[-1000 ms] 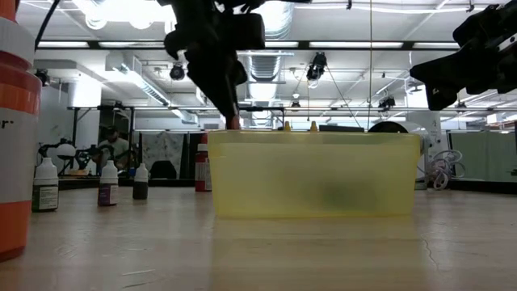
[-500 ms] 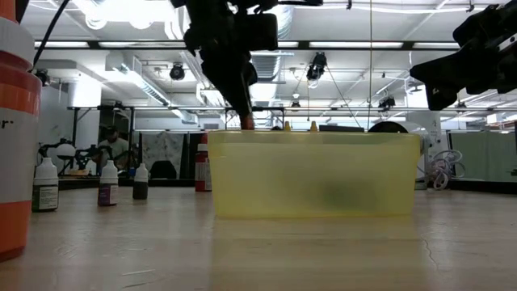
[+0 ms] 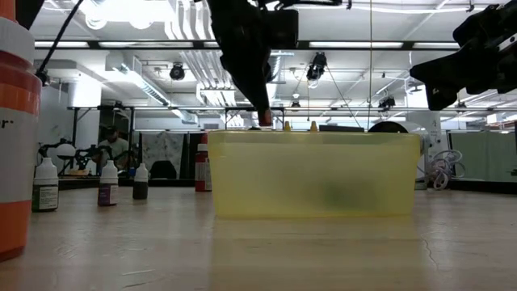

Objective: Pick & Place food coloring
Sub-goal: Put the small orange food coloring bottle into the yellow bin

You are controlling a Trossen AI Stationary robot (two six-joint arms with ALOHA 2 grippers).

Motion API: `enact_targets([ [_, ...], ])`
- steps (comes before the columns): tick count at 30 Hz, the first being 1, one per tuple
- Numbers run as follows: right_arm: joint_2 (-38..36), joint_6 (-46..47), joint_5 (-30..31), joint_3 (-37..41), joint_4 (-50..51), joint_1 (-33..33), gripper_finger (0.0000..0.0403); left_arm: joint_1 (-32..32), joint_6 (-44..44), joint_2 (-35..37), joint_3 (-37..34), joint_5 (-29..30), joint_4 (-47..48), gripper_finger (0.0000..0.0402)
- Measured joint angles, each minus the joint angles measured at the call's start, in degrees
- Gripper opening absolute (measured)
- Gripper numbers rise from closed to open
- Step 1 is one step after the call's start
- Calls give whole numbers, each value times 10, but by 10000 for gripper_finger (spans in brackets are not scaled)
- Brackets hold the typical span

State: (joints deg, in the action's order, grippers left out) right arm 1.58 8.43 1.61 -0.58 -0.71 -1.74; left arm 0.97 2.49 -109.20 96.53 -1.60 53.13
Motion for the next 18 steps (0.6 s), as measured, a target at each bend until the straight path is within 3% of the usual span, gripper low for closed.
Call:
enact_targets([
  [18, 0, 1, 0, 0, 0, 0, 13, 6, -15, -106, 57, -21, 1, 58],
])
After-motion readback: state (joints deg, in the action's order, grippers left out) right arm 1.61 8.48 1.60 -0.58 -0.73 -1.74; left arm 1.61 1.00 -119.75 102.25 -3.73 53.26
